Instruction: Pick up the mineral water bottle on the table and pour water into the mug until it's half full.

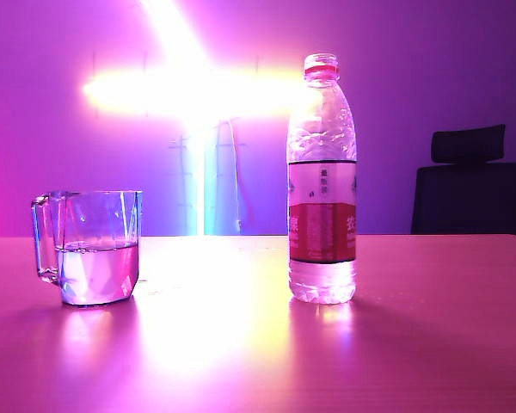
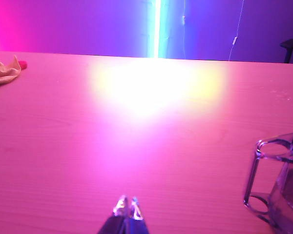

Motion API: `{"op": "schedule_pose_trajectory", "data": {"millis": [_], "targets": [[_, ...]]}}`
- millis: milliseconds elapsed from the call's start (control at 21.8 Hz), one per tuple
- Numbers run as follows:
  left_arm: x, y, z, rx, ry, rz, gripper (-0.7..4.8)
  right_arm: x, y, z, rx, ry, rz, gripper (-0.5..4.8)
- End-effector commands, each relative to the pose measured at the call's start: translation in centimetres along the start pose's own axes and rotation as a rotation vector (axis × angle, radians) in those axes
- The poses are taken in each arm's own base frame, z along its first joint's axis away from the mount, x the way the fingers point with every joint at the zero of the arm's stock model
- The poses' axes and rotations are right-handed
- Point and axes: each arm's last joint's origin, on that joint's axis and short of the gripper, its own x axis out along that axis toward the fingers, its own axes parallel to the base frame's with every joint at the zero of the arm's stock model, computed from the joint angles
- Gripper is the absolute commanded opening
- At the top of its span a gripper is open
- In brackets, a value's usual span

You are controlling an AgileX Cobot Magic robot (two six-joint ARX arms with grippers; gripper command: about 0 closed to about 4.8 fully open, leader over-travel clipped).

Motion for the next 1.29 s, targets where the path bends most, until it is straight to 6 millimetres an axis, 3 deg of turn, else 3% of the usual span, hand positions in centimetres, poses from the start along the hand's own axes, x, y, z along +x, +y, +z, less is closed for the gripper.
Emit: {"op": "schedule_pose_trajectory", "data": {"millis": [46,230,781,1286], "targets": [[0.0,0.0,0.1,0.004,-0.006,-0.003,-0.02,-0.9,-0.7,-0.9,-0.182,0.001,-0.112,-0.05],[0.0,0.0,0.1,0.004,-0.006,-0.006,-0.02,-2.1,-2.6,-3.6,-0.194,0.01,-0.245,-0.05],[0.0,0.0,0.1,0.004,-0.006,-0.007,-0.02,-3.1,-4.9,-6.3,-0.192,0.096,-0.369,-0.05],[0.0,0.0,0.1,0.004,-0.006,-0.007,-0.02,-3.4,-5.5,-6.6,-0.165,0.118,-0.45,-0.05]]}}
